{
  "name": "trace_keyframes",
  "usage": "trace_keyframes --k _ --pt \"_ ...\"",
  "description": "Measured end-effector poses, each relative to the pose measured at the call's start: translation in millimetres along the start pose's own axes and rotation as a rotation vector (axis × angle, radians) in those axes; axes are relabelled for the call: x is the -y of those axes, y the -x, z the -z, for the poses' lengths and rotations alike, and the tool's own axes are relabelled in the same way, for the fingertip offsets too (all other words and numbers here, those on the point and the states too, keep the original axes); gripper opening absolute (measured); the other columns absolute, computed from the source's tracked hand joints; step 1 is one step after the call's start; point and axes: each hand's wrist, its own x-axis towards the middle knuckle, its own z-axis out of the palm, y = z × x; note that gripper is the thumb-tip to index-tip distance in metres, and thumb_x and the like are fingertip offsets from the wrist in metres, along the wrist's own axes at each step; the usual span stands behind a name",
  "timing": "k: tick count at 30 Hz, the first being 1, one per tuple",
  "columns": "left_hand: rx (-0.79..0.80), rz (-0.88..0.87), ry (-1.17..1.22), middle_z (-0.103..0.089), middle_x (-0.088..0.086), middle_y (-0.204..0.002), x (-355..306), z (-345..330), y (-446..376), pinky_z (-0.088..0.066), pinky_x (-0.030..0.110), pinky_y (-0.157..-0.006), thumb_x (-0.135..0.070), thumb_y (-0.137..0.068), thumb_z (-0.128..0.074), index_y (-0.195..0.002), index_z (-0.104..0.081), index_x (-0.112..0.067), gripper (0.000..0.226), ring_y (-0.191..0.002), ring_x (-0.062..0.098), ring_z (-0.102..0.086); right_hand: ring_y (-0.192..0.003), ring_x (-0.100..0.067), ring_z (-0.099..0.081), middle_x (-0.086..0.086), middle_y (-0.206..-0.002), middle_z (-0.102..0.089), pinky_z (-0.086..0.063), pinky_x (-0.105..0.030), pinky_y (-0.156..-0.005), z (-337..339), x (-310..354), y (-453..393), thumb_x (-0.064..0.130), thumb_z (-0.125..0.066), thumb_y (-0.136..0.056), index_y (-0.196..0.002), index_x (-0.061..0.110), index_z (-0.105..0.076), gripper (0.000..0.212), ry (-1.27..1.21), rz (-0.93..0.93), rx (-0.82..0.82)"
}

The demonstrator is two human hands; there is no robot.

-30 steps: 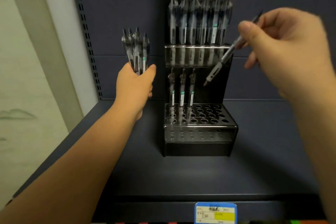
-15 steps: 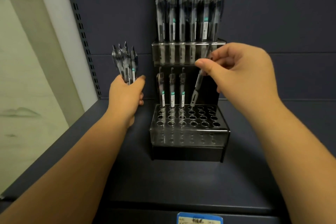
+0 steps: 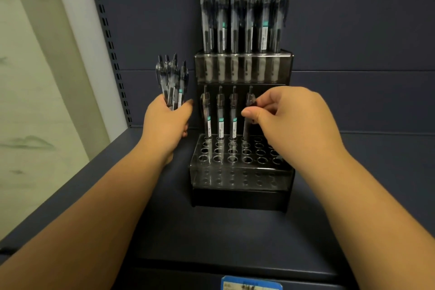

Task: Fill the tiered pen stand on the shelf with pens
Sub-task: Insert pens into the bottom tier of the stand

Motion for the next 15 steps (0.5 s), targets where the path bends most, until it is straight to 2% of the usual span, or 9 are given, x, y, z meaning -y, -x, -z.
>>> trace_keyframes --k 7,11,15 --pt "-0.013 0.026 0.036 -0.049 -0.001 -0.066 -4.8 1.8 4.0 -0.039 0.027 -0.045 -0.022 -0.093 -0.066 -0.087 -0.049 -0.019 0.018 -0.052 0.011 -0.044 -0.062 0.004 -0.061 0.018 -0.070 -0.072 -0.046 -0.021 -0.059 -3.7 -2.8 5.7 0.044 -0.065 -0.095 -0.087 0.033 -0.069 0.015 -0.014 -0.003 0.060" --pt "-0.002 0.032 0.067 -0.049 -0.004 -0.062 -10.3 0.6 10.3 -0.038 0.027 -0.044 -0.019 -0.093 -0.066 -0.082 -0.049 -0.022 0.020 -0.051 0.011 -0.043 -0.065 0.012 -0.059 0.020 -0.066 -0.070 -0.038 -0.020 -0.054 2.2 -5.0 8.2 0.044 -0.065 -0.095 -0.081 0.035 -0.066 0.016 -0.012 0.001 0.082" --pt "-0.007 0.072 0.108 -0.048 -0.005 -0.062 -16.2 3.4 18.1 -0.037 0.026 -0.044 -0.017 -0.094 -0.065 -0.085 -0.049 -0.020 0.018 -0.049 0.010 -0.042 -0.066 0.012 -0.059 0.023 -0.063 -0.068 -0.039 -0.021 -0.054 5.1 -4.6 9.8 0.042 -0.065 -0.095 -0.078 0.034 -0.067 0.019 0.003 0.015 0.108"
